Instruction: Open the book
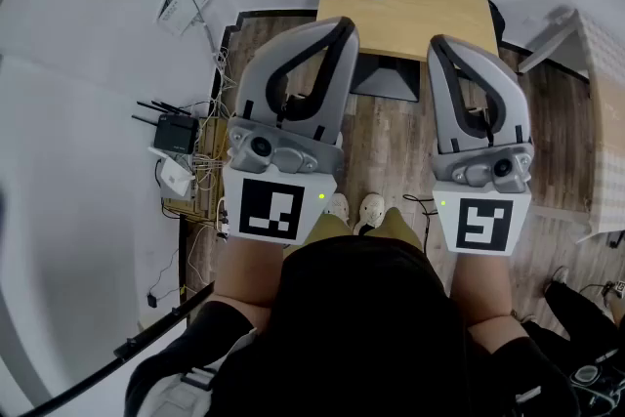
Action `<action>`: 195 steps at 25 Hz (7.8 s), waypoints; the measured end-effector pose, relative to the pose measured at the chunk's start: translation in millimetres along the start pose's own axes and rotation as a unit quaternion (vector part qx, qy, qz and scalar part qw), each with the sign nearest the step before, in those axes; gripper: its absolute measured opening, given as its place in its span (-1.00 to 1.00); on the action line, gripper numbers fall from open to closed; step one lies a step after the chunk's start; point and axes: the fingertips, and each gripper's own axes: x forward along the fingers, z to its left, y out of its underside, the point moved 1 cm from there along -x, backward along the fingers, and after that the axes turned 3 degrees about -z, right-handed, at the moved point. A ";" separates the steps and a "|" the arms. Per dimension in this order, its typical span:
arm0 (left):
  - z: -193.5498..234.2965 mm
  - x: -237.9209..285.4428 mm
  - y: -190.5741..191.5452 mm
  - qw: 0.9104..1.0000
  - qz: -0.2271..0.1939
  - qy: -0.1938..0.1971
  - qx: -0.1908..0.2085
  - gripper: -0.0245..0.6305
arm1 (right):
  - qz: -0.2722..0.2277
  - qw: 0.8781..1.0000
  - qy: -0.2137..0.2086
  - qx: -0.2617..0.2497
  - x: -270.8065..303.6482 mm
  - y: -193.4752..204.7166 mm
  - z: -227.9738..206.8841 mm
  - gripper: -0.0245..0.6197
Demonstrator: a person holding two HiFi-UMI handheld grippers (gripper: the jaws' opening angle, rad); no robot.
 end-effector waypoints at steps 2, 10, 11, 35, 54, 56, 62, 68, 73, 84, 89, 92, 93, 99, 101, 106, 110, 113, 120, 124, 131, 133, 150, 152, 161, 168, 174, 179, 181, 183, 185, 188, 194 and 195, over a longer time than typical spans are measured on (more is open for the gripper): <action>-0.6 0.5 1.2 1.000 0.003 0.001 -0.002 -0.90 | 0.002 1.000 -0.001 0.001 0.3 1.2 0.3 -0.83; -7.5 4.5 0.7 1.000 0.004 0.005 -0.004 -0.90 | 0.003 1.000 0.000 0.003 -5.7 4.0 -3.2 -0.83; -7.9 4.9 0.4 1.000 0.003 0.004 -0.004 -0.90 | 0.004 1.000 -0.001 0.002 -6.3 4.5 -3.4 -0.84; -44.3 15.0 -0.7 1.000 0.017 -0.001 0.011 -0.90 | -0.023 1.000 0.003 0.019 -40.8 15.2 -20.9 -0.83; -55.2 30.8 -1.6 1.000 0.017 -0.001 0.019 -0.90 | -0.019 1.000 0.011 0.020 -54.7 28.7 -35.2 -0.83; -52.2 32.1 0.1 1.000 0.016 -0.002 0.020 -0.90 | -0.020 1.000 0.011 0.018 -50.8 29.6 -36.0 -0.83; -35.7 36.9 12.5 1.000 0.017 -0.009 0.024 -0.90 | -0.023 0.999 0.012 0.018 -32.7 37.2 -37.9 -0.83; -11.1 45.6 37.8 0.999 0.020 -0.015 0.021 -0.90 | -0.027 0.999 0.006 0.023 -3.6 52.2 -37.4 -0.83; 11.2 62.3 61.4 1.000 0.017 -0.017 0.009 -0.90 | -0.019 0.999 0.010 0.025 22.7 71.0 -43.0 -0.83; 52.7 106.4 128.0 1.000 0.027 -0.002 -0.011 -0.89 | 0.002 0.999 0.019 0.038 87.3 131.0 -57.7 -0.83; 73.4 120.2 160.9 0.999 0.034 -0.001 -0.019 -0.89 | 0.013 0.999 0.012 0.045 119.4 158.0 -56.9 -0.83; 87.1 131.3 176.7 0.999 0.035 0.000 -0.024 -0.89 | 0.018 0.999 0.010 0.045 138.2 171.2 -59.5 -0.83; 91.4 134.9 181.8 0.999 0.035 0.002 -0.026 -0.89 | 0.019 0.999 0.010 0.045 144.8 175.4 -60.7 -0.83; 116.0 156.3 216.3 0.999 0.038 0.011 -0.037 -0.89 | 0.031 0.998 0.013 0.046 184.4 204.1 -65.4 -0.83; 123.8 161.9 226.1 0.998 0.038 0.014 -0.041 -0.89 | 0.035 0.998 0.014 0.047 194.8 211.1 -65.2 -0.83; 143.4 177.0 249.4 0.998 0.039 0.022 -0.045 -0.89 | 0.047 0.998 0.020 0.047 221.2 229.8 -68.6 -0.83; 155.8 187.1 266.4 0.998 0.038 0.029 -0.050 -0.89 | 0.053 0.997 0.024 0.045 239.9 241.9 -70.6 -0.83; 165.6 193.2 276.0 0.997 0.035 0.034 -0.053 -0.89 | 0.053 0.997 0.029 0.048 253.0 249.0 -72.2 -0.83; 187.3 203.5 297.1 0.997 0.026 0.045 -0.055 -0.89 | 0.052 0.997 0.033 0.049 286.1 261.7 -68.4 -0.83; 195.6 208.4 306.5 0.997 0.022 0.057 -0.057 -0.89 | 0.057 0.997 0.038 0.043 297.1 265.5 -64.9 -0.83; 204.9 212.2 318.5 0.994 0.009 0.079 -0.076 -0.89 | 0.066 0.996 0.050 0.039 311.0 272.4 -62.6 -0.83; 204.8 212.2 321.3 0.993 0.007 0.084 -0.084 -0.89 | 0.066 0.996 0.049 0.043 312.5 273.8 -61.5 -0.83; 196.6 219.7 349.8 0.991 0.027 0.095 -0.087 -0.89 | 0.086 0.994 0.037 0.051 312.4 299.3 -56.2 -0.83; 195.8 219.1 351.2 0.991 0.030 0.093 -0.087 -0.89 | 0.088 0.994 0.033 0.052 312.7 301.1 -55.2 -0.83; 193.9 217.9 357.8 0.991 0.040 0.092 -0.083 -0.89 | 0.091 0.994 0.018 0.056 314.6 304.5 -52.7 -0.83; 197.3 209.1 364.0 0.991 0.044 0.089 -0.092 -0.89 | 0.100 0.993 -0.002 0.065 320.0 314.5 -36.3 -0.83; 204.7 196.9 372.5 0.991 0.060 0.082 -0.091 -0.89 | 0.121 0.989 -0.036 0.078 328.4 331.3 -6.8 -0.82; 212.3 186.6 379.5 0.991 0.069 0.073 -0.087 -0.89 | 0.138 0.983 -0.075 0.092 335.4 348.6 23.0 -0.82; 214.3 182.7 384.4 0.991 0.074 0.071 -0.090 -0.89 | 0.157 0.979 -0.089 0.092 335.3 359.4 36.0 -0.82; 215.9 178.9 390.6 0.990 0.081 0.070 -0.093 -0.89 | 0.169 0.976 -0.102 0.093 336.3 367.8 48.7 -0.81; 217.8 175.5 395.9 0.989 0.087 0.065 -0.096 -0.89 | 0.179 0.972 -0.114 0.099 337.8 375.9 60.7 -0.71; 220.1 171.6 399.3 0.989 0.090 0.060 -0.100 -0.89 | 0.196 0.965 -0.130 0.113 337.9 390.4 78.2 -0.61; 222.8 163.8 405.9 0.988 0.099 0.055 -0.104 -0.89 | 0.236 0.948 -0.168 0.135 332.1 422.6 116.2 -0.57; 223.7 162.2 407.2 0.988 0.100 0.054 -0.104 -0.89 | 0.241 0.945 -0.174 0.138 331.0 427.9 122.7 -0.57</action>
